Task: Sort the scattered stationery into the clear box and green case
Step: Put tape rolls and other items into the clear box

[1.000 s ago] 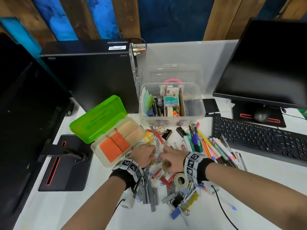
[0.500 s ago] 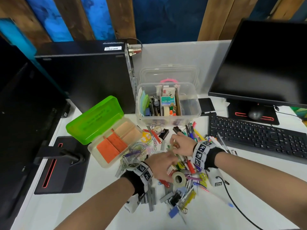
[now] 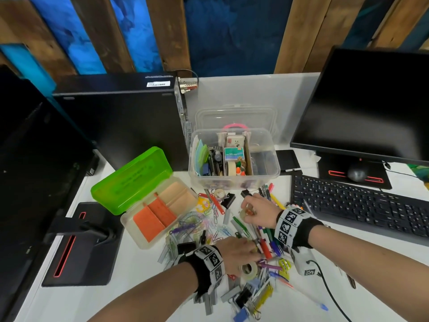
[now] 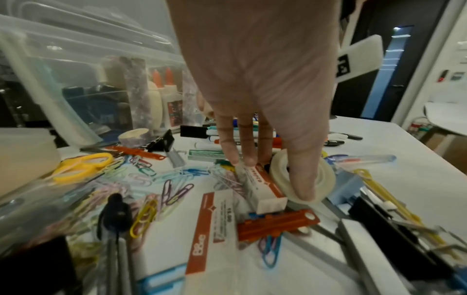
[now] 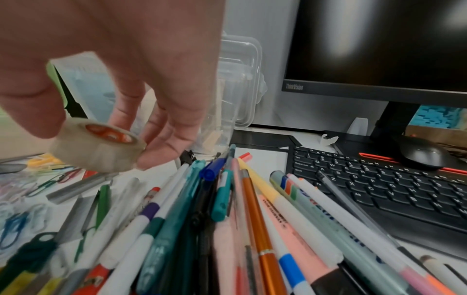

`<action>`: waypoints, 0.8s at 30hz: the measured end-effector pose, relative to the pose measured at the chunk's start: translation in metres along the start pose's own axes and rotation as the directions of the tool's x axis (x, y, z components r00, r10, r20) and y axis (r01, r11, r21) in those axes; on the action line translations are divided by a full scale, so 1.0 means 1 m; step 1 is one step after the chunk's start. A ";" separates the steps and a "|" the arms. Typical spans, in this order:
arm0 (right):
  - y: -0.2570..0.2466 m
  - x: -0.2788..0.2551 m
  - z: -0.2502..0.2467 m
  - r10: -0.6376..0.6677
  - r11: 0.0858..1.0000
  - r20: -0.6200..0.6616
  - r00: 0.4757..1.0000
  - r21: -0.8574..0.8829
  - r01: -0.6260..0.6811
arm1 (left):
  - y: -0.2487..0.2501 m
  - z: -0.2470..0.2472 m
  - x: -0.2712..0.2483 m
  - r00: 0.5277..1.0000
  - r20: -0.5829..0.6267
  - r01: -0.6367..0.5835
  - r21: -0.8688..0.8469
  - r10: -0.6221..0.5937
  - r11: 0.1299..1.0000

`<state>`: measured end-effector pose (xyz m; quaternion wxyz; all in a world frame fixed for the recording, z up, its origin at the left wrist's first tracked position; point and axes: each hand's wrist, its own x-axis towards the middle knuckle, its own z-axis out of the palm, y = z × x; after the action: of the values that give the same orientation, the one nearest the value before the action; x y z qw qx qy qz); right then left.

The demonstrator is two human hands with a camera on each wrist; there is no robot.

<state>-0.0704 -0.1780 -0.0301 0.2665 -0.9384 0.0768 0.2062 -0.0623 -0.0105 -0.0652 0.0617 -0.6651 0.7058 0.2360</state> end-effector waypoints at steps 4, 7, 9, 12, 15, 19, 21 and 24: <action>-0.002 0.004 -0.002 -0.016 1.000 -0.023 1.000 0.011 0.016 | 0.000 0.006 0.001 0.995 0.004 -0.096 0.067 0.096 0.993; -0.004 0.006 -0.002 -0.033 0.999 -0.011 0.999 0.001 0.033 | 0.000 0.016 0.005 0.988 -0.056 -0.135 0.113 0.142 0.984; -0.004 0.007 -0.001 -0.035 0.999 -0.012 0.999 0.001 0.035 | -0.003 0.019 0.006 0.985 -0.093 -0.134 0.135 0.147 0.982; -0.003 0.008 0.000 -0.029 0.999 -0.025 0.999 0.016 0.029 | -0.008 0.010 -0.001 0.972 -0.213 -0.092 0.025 0.095 0.995; 0.000 0.008 -0.003 -0.007 0.998 -0.062 0.998 0.055 0.010 | -0.019 -0.001 -0.015 0.935 -0.341 0.038 -0.186 -0.100 0.982; 0.003 0.005 -0.008 0.010 0.993 -0.062 0.998 0.116 -0.003 | -0.042 -0.015 -0.039 0.776 -0.441 0.220 -0.481 -0.450 0.849; 0.001 0.001 -0.013 -0.005 0.991 -0.014 1.000 0.133 0.007 | -0.053 -0.028 -0.047 0.653 -0.466 0.263 -0.599 -0.597 0.756; -0.008 -0.003 -0.031 -0.082 0.986 0.000 0.997 0.149 0.081 | -0.074 -0.050 -0.052 0.465 -0.480 0.292 -0.710 -0.743 0.641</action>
<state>-0.0601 -0.1879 -0.0012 0.3442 -0.9176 0.0527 0.1917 0.0259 0.0154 -0.0186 -0.3462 -0.8771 0.3183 0.0973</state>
